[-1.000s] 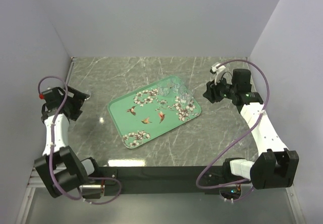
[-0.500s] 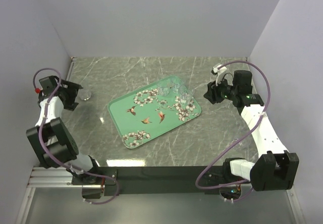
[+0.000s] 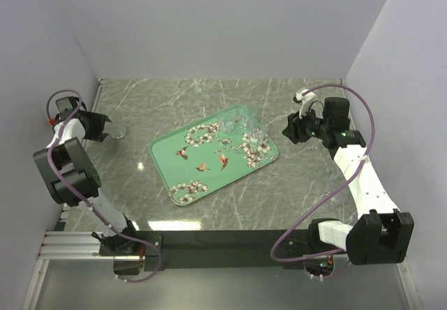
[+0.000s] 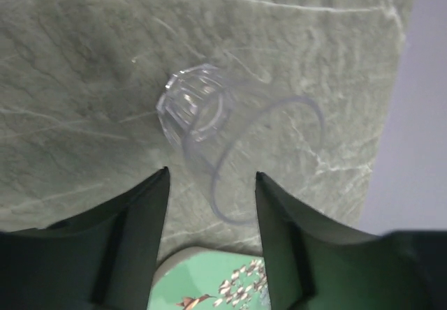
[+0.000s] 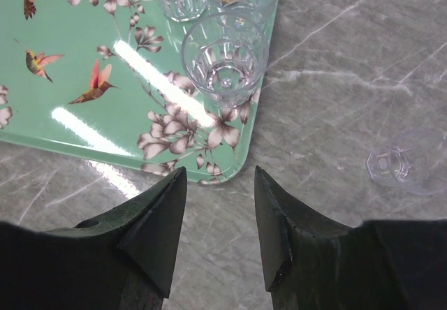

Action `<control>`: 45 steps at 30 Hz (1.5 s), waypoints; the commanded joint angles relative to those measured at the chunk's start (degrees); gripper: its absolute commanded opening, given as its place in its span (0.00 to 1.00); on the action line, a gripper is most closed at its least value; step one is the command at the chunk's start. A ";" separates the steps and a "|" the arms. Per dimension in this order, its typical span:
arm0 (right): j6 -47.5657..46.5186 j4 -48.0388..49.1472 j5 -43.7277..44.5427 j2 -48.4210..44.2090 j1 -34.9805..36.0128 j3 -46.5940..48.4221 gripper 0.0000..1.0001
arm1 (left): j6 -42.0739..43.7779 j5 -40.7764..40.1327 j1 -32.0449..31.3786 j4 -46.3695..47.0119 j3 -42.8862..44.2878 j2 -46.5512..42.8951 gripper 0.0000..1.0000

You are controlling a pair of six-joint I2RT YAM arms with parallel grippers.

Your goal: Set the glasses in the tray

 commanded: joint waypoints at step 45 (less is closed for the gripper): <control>-1.39 -2.25 -6.74 1.18 -0.58 3.06 0.51 | 18.09 17.51 -9.83 4.91 -17.64 -23.22 0.01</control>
